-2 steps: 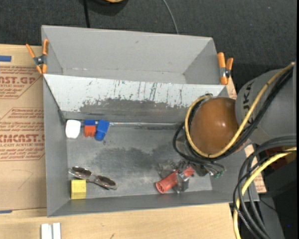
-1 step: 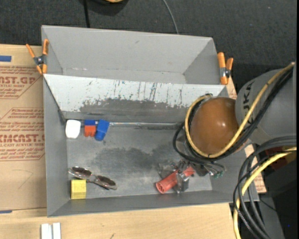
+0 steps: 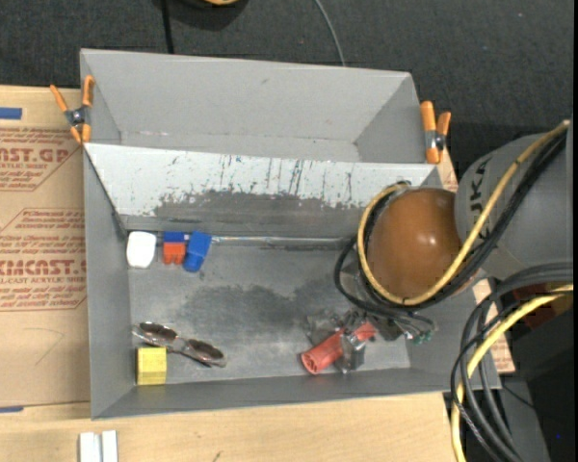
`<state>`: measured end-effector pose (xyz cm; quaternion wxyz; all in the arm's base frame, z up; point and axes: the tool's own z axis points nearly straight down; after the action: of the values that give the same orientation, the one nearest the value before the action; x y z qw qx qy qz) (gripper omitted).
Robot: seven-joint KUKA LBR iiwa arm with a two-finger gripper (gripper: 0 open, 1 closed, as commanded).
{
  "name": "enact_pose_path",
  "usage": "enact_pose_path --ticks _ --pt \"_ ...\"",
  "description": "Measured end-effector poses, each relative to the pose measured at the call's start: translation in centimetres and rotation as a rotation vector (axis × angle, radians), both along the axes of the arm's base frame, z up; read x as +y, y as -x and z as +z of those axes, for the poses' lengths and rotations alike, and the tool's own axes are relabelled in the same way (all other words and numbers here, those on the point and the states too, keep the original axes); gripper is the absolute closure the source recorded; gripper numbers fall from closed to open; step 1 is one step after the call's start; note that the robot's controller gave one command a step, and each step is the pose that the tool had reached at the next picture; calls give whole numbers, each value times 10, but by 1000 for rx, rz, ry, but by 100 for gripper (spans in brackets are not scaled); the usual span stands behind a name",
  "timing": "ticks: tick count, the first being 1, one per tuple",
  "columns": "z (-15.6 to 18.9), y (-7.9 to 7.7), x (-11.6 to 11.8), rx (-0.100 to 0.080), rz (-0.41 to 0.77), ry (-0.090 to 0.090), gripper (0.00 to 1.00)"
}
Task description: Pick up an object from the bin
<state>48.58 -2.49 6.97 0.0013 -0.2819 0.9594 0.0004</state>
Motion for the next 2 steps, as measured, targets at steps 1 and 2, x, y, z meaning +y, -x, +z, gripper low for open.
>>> enact_pose_path --ticks 1,2 --pt "0 0 0 0 0 0 100" --pt "0 0 0 0 0 0 100"
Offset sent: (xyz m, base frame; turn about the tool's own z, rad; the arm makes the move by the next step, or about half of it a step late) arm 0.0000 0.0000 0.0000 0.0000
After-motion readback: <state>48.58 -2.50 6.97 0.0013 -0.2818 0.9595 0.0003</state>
